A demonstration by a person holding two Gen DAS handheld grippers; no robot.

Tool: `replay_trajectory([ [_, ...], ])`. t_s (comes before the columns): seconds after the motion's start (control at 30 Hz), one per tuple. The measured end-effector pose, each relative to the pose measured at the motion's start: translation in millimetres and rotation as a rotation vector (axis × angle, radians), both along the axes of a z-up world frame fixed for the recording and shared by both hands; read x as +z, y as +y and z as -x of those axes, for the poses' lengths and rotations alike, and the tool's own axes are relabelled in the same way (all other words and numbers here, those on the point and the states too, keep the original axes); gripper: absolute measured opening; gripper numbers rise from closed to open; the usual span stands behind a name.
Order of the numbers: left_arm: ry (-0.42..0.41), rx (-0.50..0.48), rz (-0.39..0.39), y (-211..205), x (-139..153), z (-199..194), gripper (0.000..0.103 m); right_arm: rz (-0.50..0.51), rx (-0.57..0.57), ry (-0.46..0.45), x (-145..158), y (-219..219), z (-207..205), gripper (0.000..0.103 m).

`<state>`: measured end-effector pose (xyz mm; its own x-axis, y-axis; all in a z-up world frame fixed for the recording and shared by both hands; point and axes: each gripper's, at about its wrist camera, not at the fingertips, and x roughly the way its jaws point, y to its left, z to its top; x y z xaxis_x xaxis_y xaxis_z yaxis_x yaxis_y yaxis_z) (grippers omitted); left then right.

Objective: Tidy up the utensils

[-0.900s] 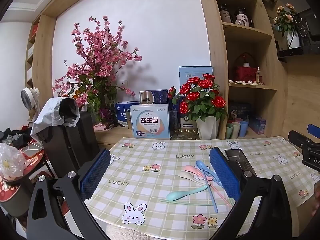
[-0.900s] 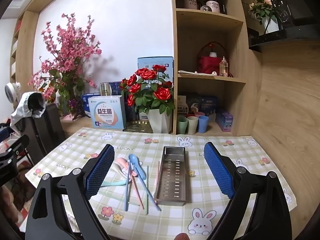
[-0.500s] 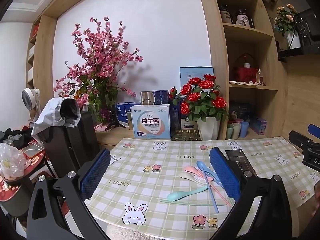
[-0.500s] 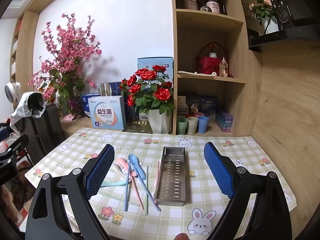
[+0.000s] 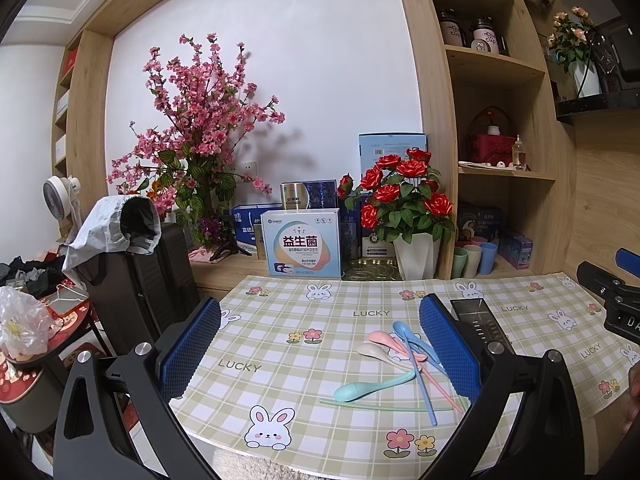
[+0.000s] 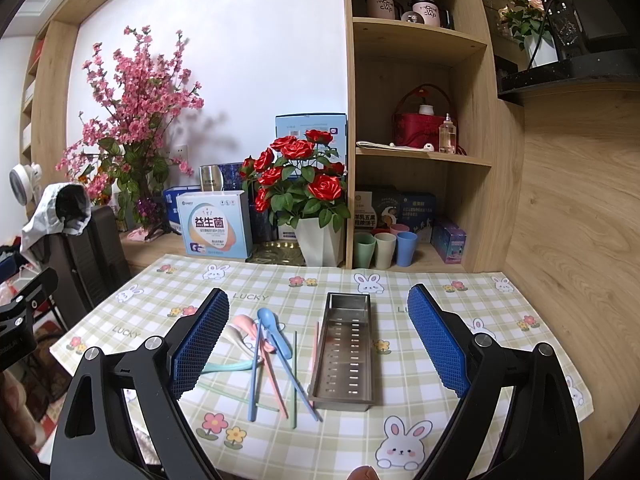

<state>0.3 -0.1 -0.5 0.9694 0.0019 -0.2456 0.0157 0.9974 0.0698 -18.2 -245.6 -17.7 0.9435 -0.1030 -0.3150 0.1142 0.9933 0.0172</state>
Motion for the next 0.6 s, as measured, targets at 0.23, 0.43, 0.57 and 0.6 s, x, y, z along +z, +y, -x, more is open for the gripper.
replay_trajectory([
  [0.23, 0.000, 0.001, 0.000, 0.0, -0.1, -0.1, 0.097, 0.000, 0.000, 0.000, 0.4, -0.7, 0.3, 0.088],
  [0.43, 0.000, 0.000, 0.000, -0.7, 1.2, 0.3, 0.097, 0.000, -0.001, 0.000, 1.1, -1.1, 0.5, 0.088],
  [0.57, 0.001, 0.000, -0.001, -0.7, 1.4, 0.2, 0.097, 0.000, 0.000, 0.001, 1.7, -1.0, 0.7, 0.088],
  [0.6, 0.001, 0.000, -0.001, -0.6, 1.4, 0.3, 0.097, 0.000, 0.000, 0.001, 1.9, -1.0, 0.9, 0.088],
])
